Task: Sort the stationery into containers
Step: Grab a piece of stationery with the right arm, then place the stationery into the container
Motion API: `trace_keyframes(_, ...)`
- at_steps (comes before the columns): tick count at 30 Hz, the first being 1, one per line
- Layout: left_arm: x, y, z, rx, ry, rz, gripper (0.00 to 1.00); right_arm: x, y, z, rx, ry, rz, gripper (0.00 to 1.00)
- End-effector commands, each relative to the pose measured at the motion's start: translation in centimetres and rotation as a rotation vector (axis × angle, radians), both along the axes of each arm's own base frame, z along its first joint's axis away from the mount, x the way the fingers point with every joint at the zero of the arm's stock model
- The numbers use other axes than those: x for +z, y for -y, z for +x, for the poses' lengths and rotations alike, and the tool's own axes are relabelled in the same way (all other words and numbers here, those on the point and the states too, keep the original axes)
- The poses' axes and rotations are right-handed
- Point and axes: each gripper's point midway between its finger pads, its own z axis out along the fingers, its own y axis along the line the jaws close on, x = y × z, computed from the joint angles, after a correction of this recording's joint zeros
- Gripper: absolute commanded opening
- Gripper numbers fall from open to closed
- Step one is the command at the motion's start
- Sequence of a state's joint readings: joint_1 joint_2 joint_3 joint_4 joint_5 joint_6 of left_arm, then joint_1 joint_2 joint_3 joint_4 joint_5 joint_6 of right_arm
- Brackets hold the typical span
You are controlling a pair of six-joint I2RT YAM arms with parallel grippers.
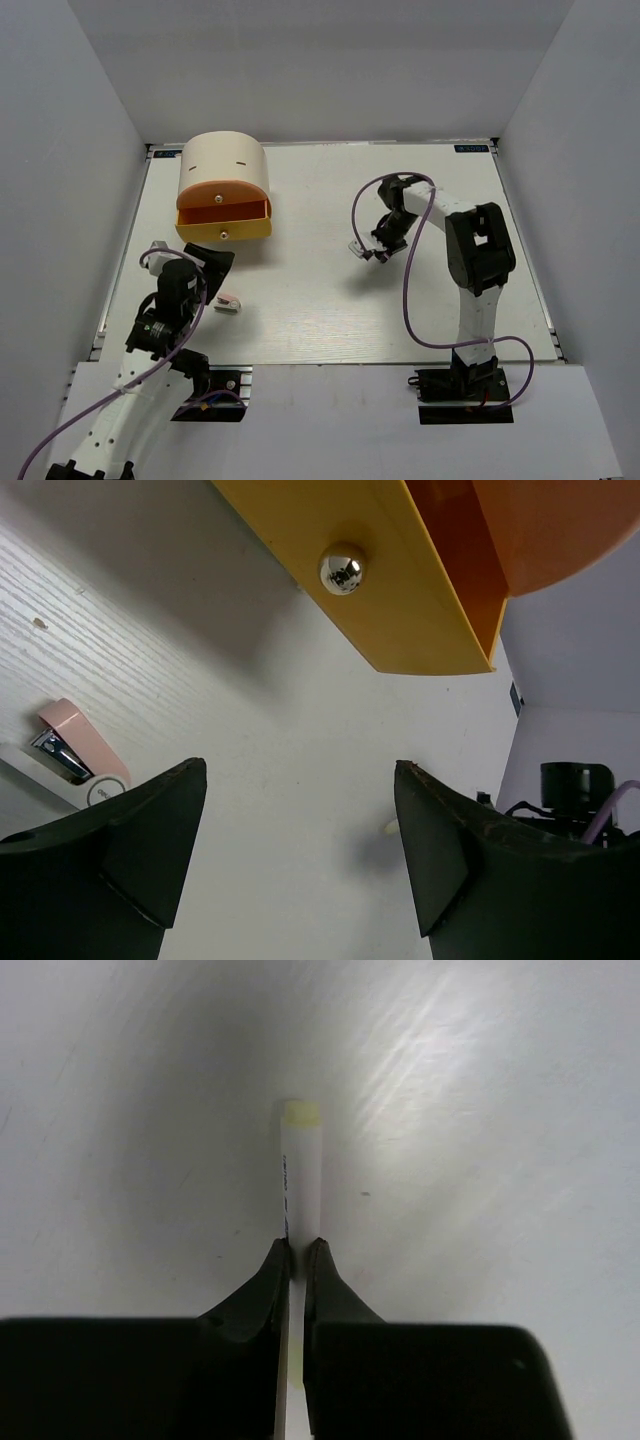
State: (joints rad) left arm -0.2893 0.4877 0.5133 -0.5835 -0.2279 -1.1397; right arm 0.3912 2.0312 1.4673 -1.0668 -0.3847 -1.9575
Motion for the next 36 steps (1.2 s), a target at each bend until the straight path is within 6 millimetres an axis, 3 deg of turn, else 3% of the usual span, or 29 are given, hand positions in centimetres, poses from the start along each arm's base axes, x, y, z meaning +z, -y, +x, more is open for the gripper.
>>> trace_keyframes(1,0.1,-0.5,0.4,0.040,0.032,-0.017,0.86,5.2,-4.2,0.5,-0.112,-0.044,0.159,0.00)
trace_keyframes(2,-0.2,-0.4,0.5,0.045,0.032,-0.026,0.86,6.8,-4.9,0.5,-0.135,-0.044,0.189,0.00)
trace_keyframes(3,-0.6,-0.4,0.6,0.045,0.035,-0.027,0.86,8.9,-7.2,-0.1,-0.139,-0.068,0.283,0.00)
trace_keyframes(4,-0.5,-0.4,0.7,0.050,0.035,-0.037,0.86,11.8,-8.5,0.4,-0.209,-0.067,0.324,0.00)
trace_keyframes(11,-1.3,-0.1,0.8,0.052,0.021,-0.056,0.86,24.4,-19.1,0.4,-0.375,-0.116,0.657,0.00)
trace_keyframes(13,-1.7,-0.2,0.7,0.052,0.013,-0.053,0.86,27.8,-22.1,0.4,-0.326,-0.103,0.785,0.00)
trace_keyframes(15,-1.5,-0.2,0.7,0.052,0.021,-0.056,0.86,30.6,-23.9,0.2,-0.357,-0.158,0.865,0.00)
trace_keyframes(19,-1.8,-0.2,0.5,0.052,0.020,-0.056,0.86,33.1,-27.8,-0.9,-0.389,-0.317,0.954,0.00)
trace_keyframes(20,-2.2,-0.2,0.5,0.056,0.011,-0.061,0.86,34.9,-28.8,-1.3,-0.351,-0.325,1.022,0.00)
trace_keyframes(26,-2.0,-0.4,0.4,0.064,0.021,-0.060,0.86,35.3,-32.9,-3.3,-0.257,-0.428,1.119,0.00)
trace_keyframes(27,-2.0,-0.4,0.4,0.064,0.021,-0.060,0.86,34.0,-33.3,-3.0,-0.274,-0.458,1.103,0.00)
trace_keyframes(28,-2.0,-0.4,0.4,0.064,0.021,-0.060,0.86,34.3,-33.7,-3.1,-0.252,-0.453,1.129,0.00)
trace_keyframes(30,-1.9,-0.5,0.2,0.064,0.023,-0.060,0.86,32.9,-34.7,-2.6,-0.262,-0.478,1.119,0.00)
trace_keyframes(36,-1.3,-0.5,0.0,0.064,0.040,-0.066,0.86,29.7,-35.1,-1.7,-0.319,-0.471,1.082,0.00)
